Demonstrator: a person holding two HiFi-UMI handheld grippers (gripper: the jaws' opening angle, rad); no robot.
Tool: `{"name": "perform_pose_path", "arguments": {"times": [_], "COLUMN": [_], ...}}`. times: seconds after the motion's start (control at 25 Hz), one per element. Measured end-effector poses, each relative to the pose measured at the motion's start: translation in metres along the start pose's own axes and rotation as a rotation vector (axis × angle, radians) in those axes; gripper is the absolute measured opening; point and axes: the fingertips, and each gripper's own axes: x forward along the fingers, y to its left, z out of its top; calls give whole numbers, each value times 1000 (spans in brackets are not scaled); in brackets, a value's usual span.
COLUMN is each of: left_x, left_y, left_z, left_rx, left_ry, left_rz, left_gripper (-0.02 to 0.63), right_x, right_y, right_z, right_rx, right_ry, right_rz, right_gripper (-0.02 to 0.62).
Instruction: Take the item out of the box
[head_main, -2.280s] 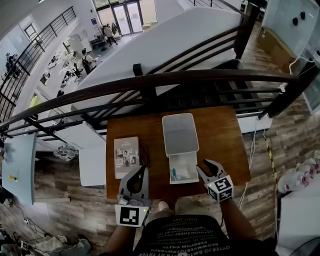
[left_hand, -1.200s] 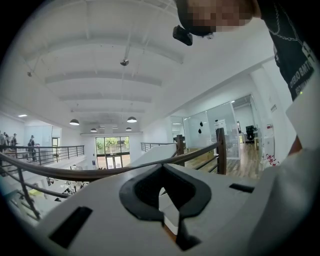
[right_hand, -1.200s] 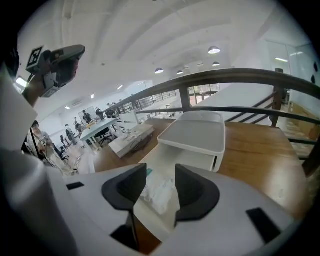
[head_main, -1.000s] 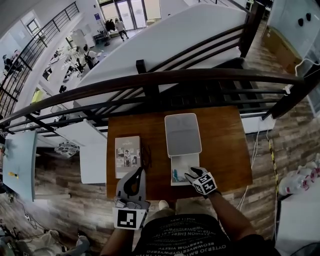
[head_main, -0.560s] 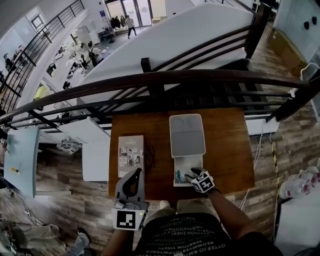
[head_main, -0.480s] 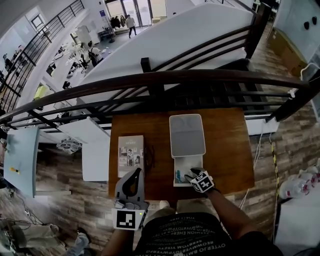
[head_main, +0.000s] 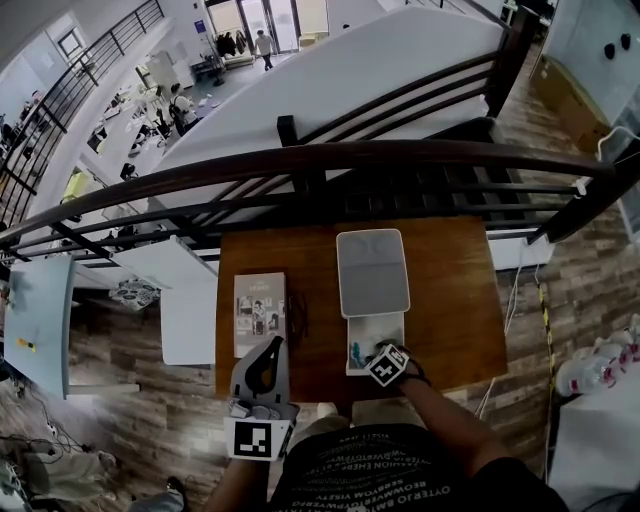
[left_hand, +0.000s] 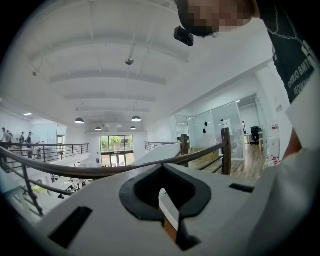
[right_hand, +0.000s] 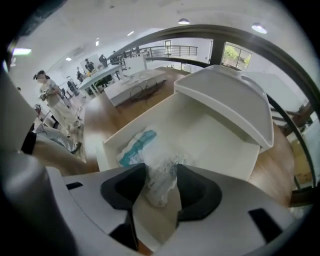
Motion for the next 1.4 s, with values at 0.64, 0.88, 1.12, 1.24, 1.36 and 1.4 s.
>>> {"name": "perform_pose_path", "arguments": {"times": [0.64,0.88,1.12,1.24,1.36,1.4], "left_x": [-14,-18,-22,-25,-28,-28], "left_y": [3,-1,-6,-8,-8,-8], "left_z": [1,7,14,16,17,17], "left_rx": [13,25,29,28,24,23], "left_ry": [-3,-25,-40,-47,-50,-51], "left_rz": [-28,-57,-90,-103,-113,-117], "left_gripper": [6,5,5,6,5,5], "right_x": [-22,-49,-77,-94,-113,-120], "right_y": [-22,-23,-18,-16,-16,-15], "right_z": [11,20,23,27,32,34], "right_rx": [47,99,139,159,167,171], "right_ry": [-135,-236,-309,-353,-405,-419], "right_rz": [-104,-135,-152,-165,-187,-193], "right_gripper": [46,46,44,44,44,44]}}
